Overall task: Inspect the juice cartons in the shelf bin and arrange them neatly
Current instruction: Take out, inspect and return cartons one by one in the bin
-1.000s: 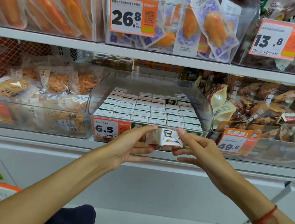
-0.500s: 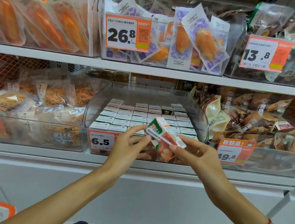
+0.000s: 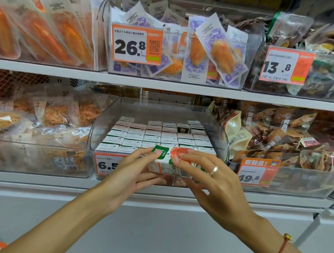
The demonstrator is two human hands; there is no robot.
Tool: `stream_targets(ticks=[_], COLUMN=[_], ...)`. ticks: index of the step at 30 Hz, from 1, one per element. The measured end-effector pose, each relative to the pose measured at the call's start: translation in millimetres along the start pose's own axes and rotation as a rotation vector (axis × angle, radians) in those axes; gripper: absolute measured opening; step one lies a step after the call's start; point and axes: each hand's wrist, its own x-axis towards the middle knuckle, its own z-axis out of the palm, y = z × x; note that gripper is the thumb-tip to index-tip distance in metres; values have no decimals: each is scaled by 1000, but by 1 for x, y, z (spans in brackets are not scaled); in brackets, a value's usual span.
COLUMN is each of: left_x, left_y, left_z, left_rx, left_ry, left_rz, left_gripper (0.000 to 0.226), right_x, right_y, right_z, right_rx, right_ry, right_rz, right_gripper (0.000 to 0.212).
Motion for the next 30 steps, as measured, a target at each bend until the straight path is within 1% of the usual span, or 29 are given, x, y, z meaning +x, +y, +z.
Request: stream_targets(ticks=[2,3,5,8,10,12,13,16,19,21,25,28,30], left_x=[0,0,3,15,28,47,58,97,133,153,179,185,186], left_y=[4,7,15,26,33,40,42,42,36,35,38,46,54], left_z=[-3,-3,-2,4,9,14,17,30,44,50,48,39,35], left_rx=[-81,-134,-209,-263,-278,-274,-245,-21,334,490,726,863,1006], left_ry=[-6,-30,-67,-35,13,56,65,97,216,232,114,-15,-88], left_rz=[-28,-47,-79,-94,-77,-39,-5,159,351,439,504,490,469], left_gripper=[54,55,50,45,39,27,25,37,43,51,56,59,59], right_x=[2,3,6,9,7,3,0,-7,-10,-11,-12,-11,-12], right_y=[3,5,12,33,54,78,88,104,105,106,108,108,109], right_z=[1,2,6,14,20,24,25,32,40,43,46,48,49], right_rx=[-30,-42,-45,-55,-126,-234,-278,-307,-351,-374,-381,-371,-371], right_ry=[4,8,22,33,8,-33,-61,-93,-91,-74,-49,-38,-17], right_rz=[-17,-12,16,79,145,262,332,465,464,450,453,457,453], right_gripper=[48,47,47,46,47,53,56,56,60,58,56,55,54])
